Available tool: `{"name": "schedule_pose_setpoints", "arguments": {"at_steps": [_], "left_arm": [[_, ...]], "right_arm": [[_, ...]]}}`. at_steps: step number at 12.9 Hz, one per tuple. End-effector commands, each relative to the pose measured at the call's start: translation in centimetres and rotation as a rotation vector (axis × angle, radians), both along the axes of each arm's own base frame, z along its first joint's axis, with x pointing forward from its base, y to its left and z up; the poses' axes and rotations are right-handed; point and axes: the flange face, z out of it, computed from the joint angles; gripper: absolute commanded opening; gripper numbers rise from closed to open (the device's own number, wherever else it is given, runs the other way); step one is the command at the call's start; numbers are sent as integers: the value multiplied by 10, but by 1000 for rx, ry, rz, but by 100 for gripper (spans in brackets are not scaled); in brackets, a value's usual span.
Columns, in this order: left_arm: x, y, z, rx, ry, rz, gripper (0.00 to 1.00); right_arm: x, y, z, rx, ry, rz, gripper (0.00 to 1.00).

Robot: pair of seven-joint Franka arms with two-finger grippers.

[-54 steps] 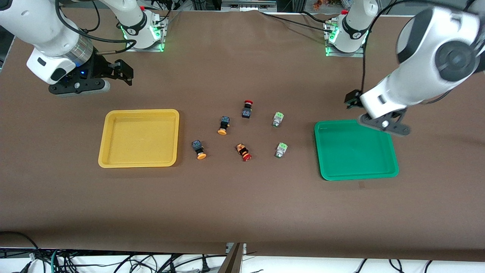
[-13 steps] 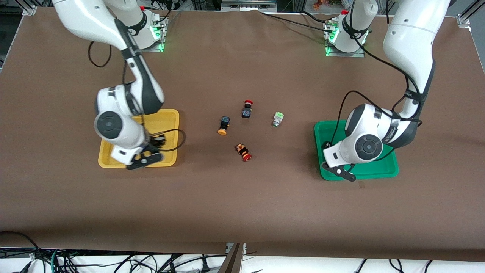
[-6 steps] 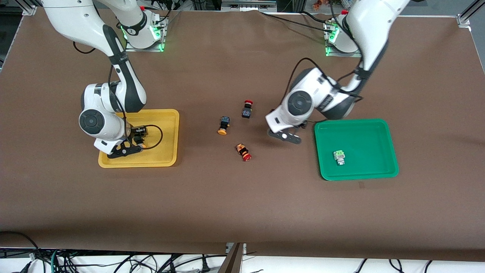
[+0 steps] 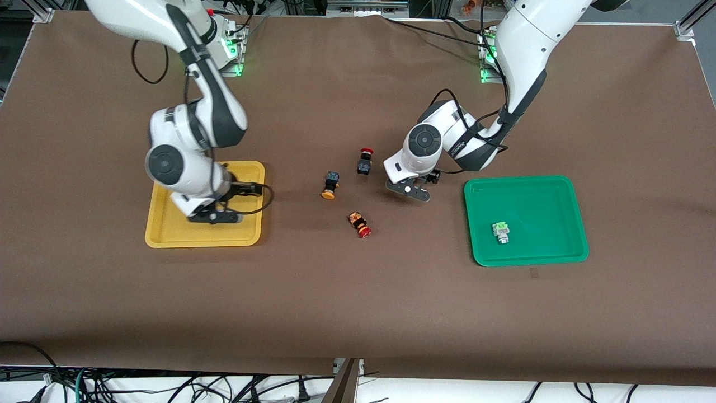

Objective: Place green and yellow buttons in trays
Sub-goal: 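Reach the left gripper to the second green button while the right gripper grasps yellow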

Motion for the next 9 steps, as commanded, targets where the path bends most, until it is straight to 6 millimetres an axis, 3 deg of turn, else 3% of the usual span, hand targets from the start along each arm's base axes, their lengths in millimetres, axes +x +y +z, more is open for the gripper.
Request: {"name": "schedule_pose_setpoints", "arguments": {"at_steps": [1,2,3,5,8,9], "left_arm": [[1,-2,3,10,-26,-12,10],[4,1,5,12,-28,-8,0],[8,5,11,12,-34,-5,0],[23,17,44,46,-51,9,0],[59,60,108,172,50,-114,1],[81,94,122,173,86,-157,1]], "right_arm": [[-19,75,-21,22,14,-161,92],[-29,98,-38,12,3,-197,92],[-40,120,-51,10,-16,-222,92],[-54,147,-74,13,-48,-258,92],[-62,158,-94,17,-71,-271,87],[-62,158,-96,15,-71,-270,77]]}}
